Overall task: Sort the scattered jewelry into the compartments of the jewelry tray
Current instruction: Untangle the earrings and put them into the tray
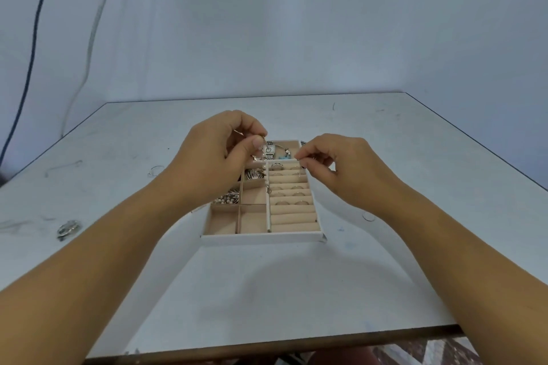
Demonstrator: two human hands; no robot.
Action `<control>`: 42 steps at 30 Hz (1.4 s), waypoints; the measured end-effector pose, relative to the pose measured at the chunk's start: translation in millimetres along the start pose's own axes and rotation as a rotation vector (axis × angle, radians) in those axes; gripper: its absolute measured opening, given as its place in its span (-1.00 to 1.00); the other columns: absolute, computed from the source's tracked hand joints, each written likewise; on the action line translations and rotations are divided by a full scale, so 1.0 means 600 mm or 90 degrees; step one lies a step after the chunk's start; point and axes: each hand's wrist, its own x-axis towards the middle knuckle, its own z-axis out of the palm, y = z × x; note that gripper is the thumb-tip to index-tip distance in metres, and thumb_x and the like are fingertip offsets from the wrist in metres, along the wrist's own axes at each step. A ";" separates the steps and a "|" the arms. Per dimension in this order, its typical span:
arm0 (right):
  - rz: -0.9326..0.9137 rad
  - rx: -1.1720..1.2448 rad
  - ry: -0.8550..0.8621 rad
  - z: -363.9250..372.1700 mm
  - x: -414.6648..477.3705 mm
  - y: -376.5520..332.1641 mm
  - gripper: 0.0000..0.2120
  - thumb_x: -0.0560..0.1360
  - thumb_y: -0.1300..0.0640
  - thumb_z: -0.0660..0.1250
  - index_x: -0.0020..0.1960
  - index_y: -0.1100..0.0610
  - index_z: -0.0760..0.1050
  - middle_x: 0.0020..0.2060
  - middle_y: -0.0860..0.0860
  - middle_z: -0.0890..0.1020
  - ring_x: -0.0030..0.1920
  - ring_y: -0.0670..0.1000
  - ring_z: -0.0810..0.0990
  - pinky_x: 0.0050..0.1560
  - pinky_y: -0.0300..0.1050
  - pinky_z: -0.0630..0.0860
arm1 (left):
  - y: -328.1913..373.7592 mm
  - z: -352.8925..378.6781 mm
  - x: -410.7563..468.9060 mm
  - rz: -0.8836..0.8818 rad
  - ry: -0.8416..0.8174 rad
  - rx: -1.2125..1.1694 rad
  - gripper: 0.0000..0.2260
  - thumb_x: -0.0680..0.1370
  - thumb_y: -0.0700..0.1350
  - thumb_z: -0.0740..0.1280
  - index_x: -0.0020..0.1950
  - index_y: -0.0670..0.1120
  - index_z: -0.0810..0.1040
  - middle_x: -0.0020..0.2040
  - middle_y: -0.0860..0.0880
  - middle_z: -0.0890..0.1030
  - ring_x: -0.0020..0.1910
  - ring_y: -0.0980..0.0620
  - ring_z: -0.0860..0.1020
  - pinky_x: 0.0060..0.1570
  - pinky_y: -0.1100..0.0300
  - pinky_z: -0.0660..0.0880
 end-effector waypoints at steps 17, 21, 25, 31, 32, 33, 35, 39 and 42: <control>-0.045 0.065 0.037 0.040 0.031 -0.043 -0.89 0.47 0.19 0.38 -0.02 0.10 0.62 -0.21 -0.12 0.63 -0.18 -0.16 0.56 -0.12 -0.36 0.47 | -0.046 -0.027 -0.008 0.038 0.020 0.052 -0.84 0.53 -0.20 0.35 -0.06 0.09 0.54 -0.14 0.03 0.62 -0.20 0.06 0.60 -0.11 0.11 0.55; -0.041 0.069 0.057 0.048 0.023 -0.045 -0.89 0.46 0.23 0.39 -0.03 0.11 0.63 -0.25 -0.21 0.56 -0.16 -0.22 0.52 -0.18 -0.53 0.35 | -0.057 -0.025 -0.007 0.027 0.012 0.006 -0.83 0.53 -0.21 0.35 -0.05 0.08 0.54 -0.15 0.00 0.64 -0.22 0.07 0.62 -0.12 0.09 0.57; -0.040 0.080 0.060 0.051 0.022 -0.037 -0.88 0.46 0.19 0.40 -0.01 0.08 0.63 -0.21 -0.09 0.63 -0.17 -0.13 0.54 -0.15 -0.43 0.42 | -0.063 -0.017 -0.005 0.014 0.009 -0.043 -0.81 0.54 -0.23 0.33 -0.06 0.09 0.54 -0.15 -0.02 0.65 -0.21 0.06 0.63 -0.15 0.21 0.57; -0.027 0.093 0.062 0.051 0.019 -0.026 -0.87 0.46 0.17 0.40 0.00 0.04 0.62 -0.18 -0.12 0.65 -0.18 -0.15 0.56 -0.11 -0.31 0.49 | -0.083 0.003 -0.005 -0.008 -0.024 -0.051 -0.81 0.54 -0.24 0.34 -0.07 0.08 0.55 -0.16 0.00 0.63 -0.22 0.14 0.62 -0.14 0.26 0.54; -0.027 0.092 0.060 0.051 0.019 -0.025 -0.87 0.46 0.17 0.40 0.00 0.04 0.62 -0.18 -0.11 0.65 -0.18 -0.15 0.56 -0.10 -0.30 0.49 | -0.088 0.006 -0.006 -0.007 -0.030 -0.036 -0.82 0.53 -0.23 0.35 -0.07 0.08 0.56 -0.18 0.02 0.62 -0.23 0.13 0.61 -0.15 0.25 0.55; -0.026 0.091 0.058 0.051 0.019 -0.024 -0.87 0.46 0.17 0.40 0.00 0.04 0.62 -0.18 -0.11 0.65 -0.18 -0.15 0.56 -0.10 -0.30 0.50 | -0.093 0.010 -0.009 -0.003 -0.037 -0.010 -0.83 0.52 -0.22 0.36 -0.07 0.07 0.57 -0.21 0.05 0.62 -0.26 0.13 0.59 -0.18 0.26 0.53; -0.027 0.092 0.057 0.052 0.018 -0.023 -0.87 0.46 0.17 0.40 0.00 0.04 0.62 -0.18 -0.14 0.64 -0.18 -0.15 0.56 -0.10 -0.32 0.49 | -0.099 0.015 -0.014 0.008 -0.055 0.041 -0.86 0.51 -0.20 0.39 -0.07 0.06 0.59 -0.25 0.11 0.60 -0.29 0.15 0.55 -0.24 0.35 0.47; -0.032 0.098 0.049 0.052 0.017 -0.026 -0.86 0.46 0.19 0.40 0.01 0.07 0.62 -0.19 -0.14 0.63 -0.16 -0.15 0.56 -0.11 -0.39 0.47 | -0.105 0.015 -0.022 0.040 -0.127 0.113 -0.89 0.47 -0.16 0.43 -0.09 0.05 0.66 -0.21 0.16 0.64 -0.15 0.19 0.59 -0.13 0.40 0.46; -0.036 0.096 0.044 0.053 0.017 -0.026 -0.87 0.46 0.19 0.39 0.00 0.07 0.62 -0.21 -0.17 0.61 -0.17 -0.17 0.56 -0.11 -0.42 0.45 | -0.112 0.008 -0.020 0.097 -0.175 0.203 -0.92 0.47 -0.02 0.42 -0.06 0.10 0.68 -0.16 0.18 0.63 -0.06 0.18 0.52 -0.03 0.37 0.41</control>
